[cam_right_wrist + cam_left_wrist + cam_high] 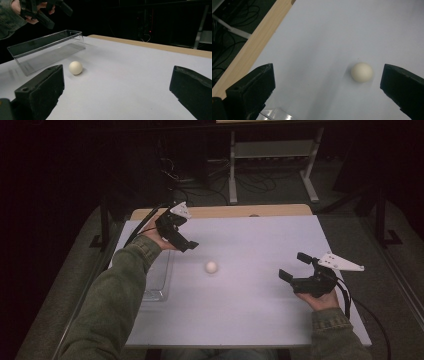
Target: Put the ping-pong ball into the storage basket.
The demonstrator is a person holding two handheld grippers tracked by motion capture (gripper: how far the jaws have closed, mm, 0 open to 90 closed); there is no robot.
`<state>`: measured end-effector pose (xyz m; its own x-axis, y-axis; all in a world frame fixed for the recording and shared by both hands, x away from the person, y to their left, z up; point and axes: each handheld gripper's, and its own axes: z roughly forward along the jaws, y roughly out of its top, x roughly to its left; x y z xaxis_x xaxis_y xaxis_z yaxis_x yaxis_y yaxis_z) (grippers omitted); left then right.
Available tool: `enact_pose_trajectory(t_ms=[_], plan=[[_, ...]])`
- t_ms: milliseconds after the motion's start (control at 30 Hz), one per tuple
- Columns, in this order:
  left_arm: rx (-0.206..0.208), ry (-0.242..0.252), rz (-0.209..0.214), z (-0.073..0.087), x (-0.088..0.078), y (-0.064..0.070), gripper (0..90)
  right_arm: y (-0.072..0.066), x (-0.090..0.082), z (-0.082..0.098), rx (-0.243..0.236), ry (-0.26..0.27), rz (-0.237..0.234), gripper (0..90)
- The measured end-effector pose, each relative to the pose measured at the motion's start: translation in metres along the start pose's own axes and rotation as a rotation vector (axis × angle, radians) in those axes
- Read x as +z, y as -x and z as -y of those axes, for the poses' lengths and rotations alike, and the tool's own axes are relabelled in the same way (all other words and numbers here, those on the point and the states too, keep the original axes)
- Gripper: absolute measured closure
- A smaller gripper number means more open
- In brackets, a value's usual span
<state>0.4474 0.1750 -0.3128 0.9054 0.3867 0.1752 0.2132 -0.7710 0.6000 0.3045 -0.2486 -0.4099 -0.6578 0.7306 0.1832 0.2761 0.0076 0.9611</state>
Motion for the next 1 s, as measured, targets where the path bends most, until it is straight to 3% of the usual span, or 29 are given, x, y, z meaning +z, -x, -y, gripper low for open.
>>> enact_pose_trajectory(t_ms=[633, 1000], plan=[[0.049, -0.07, 0.032, -0.002, 0.025, -0.004, 0.0, 0.001, -0.002, 0.0, 0.002, 0.004, 0.001, 0.0], [0.074, -0.114, 0.071, 0.001, 0.036, -0.003, 0.0, 0.001, -0.003, 0.0, 0.005, 0.004, 0.003, 0.0]])
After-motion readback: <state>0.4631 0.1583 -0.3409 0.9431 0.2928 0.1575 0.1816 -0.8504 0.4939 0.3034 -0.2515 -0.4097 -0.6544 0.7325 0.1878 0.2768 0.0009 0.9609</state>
